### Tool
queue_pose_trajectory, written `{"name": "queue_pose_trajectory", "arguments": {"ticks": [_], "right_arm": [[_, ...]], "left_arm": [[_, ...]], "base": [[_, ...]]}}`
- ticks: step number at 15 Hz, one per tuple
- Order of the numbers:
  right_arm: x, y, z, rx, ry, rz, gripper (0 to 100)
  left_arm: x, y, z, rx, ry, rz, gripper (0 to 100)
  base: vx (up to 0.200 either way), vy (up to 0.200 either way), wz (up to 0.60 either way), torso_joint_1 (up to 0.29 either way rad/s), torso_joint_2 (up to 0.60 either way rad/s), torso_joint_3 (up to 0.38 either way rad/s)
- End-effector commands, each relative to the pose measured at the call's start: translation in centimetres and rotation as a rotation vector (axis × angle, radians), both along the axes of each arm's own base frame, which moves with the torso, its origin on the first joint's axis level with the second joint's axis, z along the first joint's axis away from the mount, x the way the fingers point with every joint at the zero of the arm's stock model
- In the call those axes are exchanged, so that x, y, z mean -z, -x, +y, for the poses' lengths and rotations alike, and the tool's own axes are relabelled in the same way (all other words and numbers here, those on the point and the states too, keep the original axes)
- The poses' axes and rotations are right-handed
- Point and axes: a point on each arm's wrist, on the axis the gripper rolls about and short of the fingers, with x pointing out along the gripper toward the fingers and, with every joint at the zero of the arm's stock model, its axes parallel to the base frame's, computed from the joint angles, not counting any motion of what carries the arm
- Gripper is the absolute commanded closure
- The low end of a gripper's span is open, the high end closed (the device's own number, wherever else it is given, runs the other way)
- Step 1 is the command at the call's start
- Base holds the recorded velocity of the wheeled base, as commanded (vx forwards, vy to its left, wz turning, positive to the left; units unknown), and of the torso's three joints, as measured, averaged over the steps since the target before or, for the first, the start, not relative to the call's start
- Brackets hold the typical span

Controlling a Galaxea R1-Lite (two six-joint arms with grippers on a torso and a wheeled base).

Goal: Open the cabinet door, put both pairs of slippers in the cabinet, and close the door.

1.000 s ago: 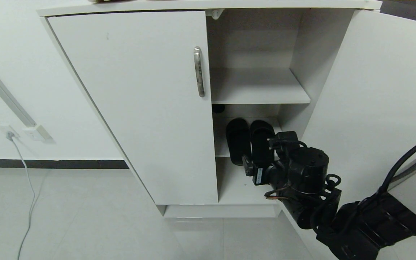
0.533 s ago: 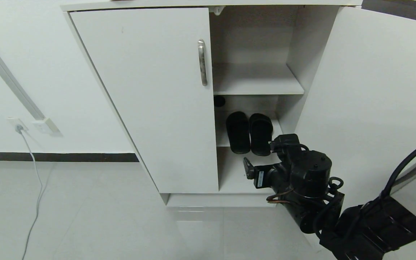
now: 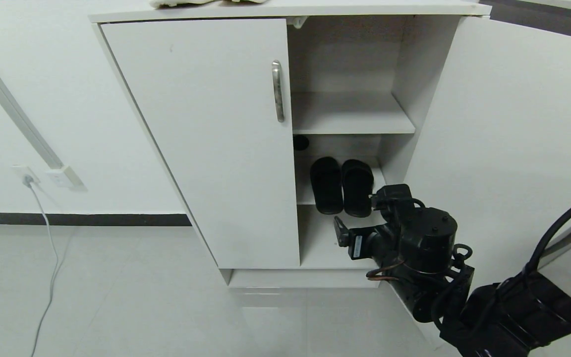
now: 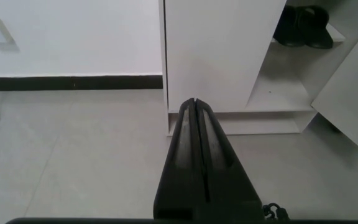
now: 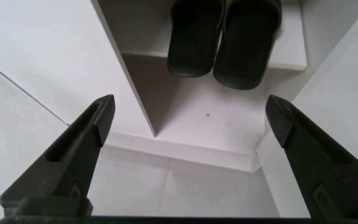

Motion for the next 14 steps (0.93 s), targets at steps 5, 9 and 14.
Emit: {"name": "queue_pose_trajectory", "arguments": {"ticks": [5, 9, 14], "right_arm": [[0.44, -0.06, 0.07, 0.000, 0.009, 0.009, 0], [0.64, -0.11, 0.12, 0.000, 0.015, 0.012, 0], [0.86, -0.33, 0.26, 0.000, 0.018, -0.015, 0]], "left_arm": [[0.01, -0.01, 0.00, 0.000, -0.001, 0.002, 100], [0.01, -0.01, 0.00, 0.000, -0.007, 0.002, 100], [0.01, -0.01, 0.00, 0.000, -0.005, 0.002, 100]], "base": [[0.000, 0.000, 0.00, 0.004, 0.00, 0.191], [0.000, 0.000, 0.00, 0.002, 0.00, 0.069], [0.000, 0.000, 0.00, 0.000, 0.00, 0.000]]}}
